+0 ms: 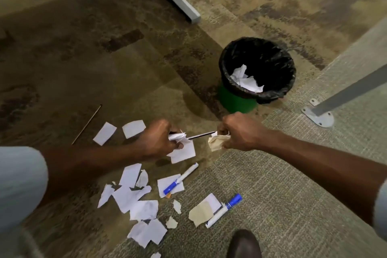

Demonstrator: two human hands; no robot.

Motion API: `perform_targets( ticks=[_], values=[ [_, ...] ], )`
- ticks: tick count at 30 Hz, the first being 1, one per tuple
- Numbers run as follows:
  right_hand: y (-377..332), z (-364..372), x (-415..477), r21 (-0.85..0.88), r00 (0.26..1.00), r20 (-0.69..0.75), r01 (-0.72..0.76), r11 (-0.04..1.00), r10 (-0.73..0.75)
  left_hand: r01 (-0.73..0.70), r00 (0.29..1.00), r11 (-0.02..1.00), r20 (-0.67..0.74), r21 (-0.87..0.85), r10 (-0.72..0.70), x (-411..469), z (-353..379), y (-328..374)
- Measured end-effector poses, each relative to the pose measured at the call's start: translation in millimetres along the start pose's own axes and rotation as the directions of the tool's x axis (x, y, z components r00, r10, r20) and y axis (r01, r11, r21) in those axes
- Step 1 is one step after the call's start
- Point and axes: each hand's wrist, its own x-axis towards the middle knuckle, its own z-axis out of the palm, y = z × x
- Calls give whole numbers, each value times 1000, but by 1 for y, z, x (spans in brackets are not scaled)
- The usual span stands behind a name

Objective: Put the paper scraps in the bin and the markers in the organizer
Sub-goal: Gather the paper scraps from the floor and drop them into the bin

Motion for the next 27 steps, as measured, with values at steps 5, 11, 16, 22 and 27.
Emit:
perform_targets(
  ticks=[5, 11, 16, 22, 27],
  values=[
    [14, 35, -11, 56, 999, 40, -35, 998, 33, 18, 999, 1000, 44, 0, -18, 14, 35, -9],
    [27, 46, -14, 71, 996, -11, -89, 994, 90, -120, 992, 979, 44, 166, 115, 20, 56, -8],
    [29, 46, -14, 100, 986, -71, -144, 985, 151, -219, 974, 942, 4, 253, 226, 18, 47, -4],
    [20, 27, -19, 174, 962, -188, -168, 970, 200, -242, 939, 946, -195, 215, 285, 15, 21, 8],
    [15, -29, -31, 308, 860, -414, -175, 935, 298, -218, 893, 973, -387, 74, 230, 27, -21, 64]
  ],
)
